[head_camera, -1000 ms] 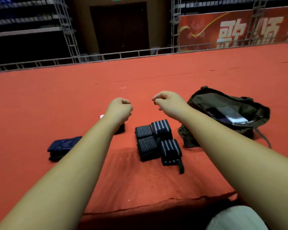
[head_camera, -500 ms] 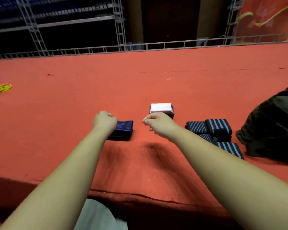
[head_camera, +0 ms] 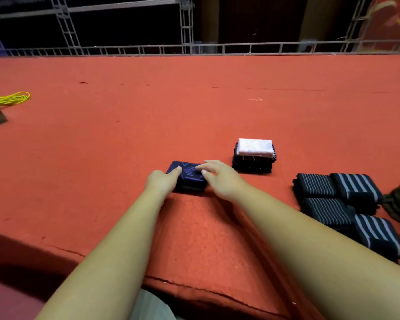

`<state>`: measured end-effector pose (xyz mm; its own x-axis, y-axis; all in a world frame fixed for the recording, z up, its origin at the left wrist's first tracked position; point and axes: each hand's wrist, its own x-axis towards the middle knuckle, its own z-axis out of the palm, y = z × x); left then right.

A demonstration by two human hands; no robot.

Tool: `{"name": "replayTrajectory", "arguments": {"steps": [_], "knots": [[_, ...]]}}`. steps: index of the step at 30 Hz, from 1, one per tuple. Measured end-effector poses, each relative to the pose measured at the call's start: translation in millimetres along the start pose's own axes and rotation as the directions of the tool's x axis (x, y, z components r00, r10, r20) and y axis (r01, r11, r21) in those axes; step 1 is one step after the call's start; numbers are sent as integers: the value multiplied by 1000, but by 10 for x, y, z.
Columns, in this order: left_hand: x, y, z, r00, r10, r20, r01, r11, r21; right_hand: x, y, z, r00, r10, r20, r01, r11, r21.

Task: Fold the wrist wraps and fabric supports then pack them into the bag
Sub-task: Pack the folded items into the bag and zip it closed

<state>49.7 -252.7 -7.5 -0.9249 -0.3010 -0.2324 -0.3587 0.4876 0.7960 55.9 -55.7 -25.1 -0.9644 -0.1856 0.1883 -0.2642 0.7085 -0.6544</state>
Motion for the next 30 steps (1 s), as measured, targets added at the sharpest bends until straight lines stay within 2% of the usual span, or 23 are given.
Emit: {"name": "replayTrajectory", "arguments": {"steps": [3,10,13,16,20,22,26,28,30], "knots": [[81,-41,7,1000,-15,13,16,998,-61,38,102,188,999,36,22,-35,999,-19],[155,-65,-23,983,-9,182,51,973,-227,-17,231,216,999,43,-17,-41,997,68],[68,-65,17,978,68,197,-11,962,-274,-80,213,156,999,48,-15,-47,997,66],[-79,-21,41,975,163,152,-102,933,-346,-134,195,45,997,70,-24,-68,995,66],[-284,150,12,947,273,169,-186,896,-404,-207,139,-282,980,150,-129,-127,977,173],[-377,279,3,920,322,222,-199,874,-443,-280,106,-548,986,152,-68,-133,965,228],[-685,659,65,814,471,341,-298,842,-450,-478,58,-1137,981,109,163,-163,916,367],[-883,892,157,748,534,394,-338,818,-465,-628,61,-1437,977,77,199,-149,914,376],[-1086,1130,281,698,572,430,-347,796,-497,-848,84,-1747,985,67,158,-126,908,399]]}}
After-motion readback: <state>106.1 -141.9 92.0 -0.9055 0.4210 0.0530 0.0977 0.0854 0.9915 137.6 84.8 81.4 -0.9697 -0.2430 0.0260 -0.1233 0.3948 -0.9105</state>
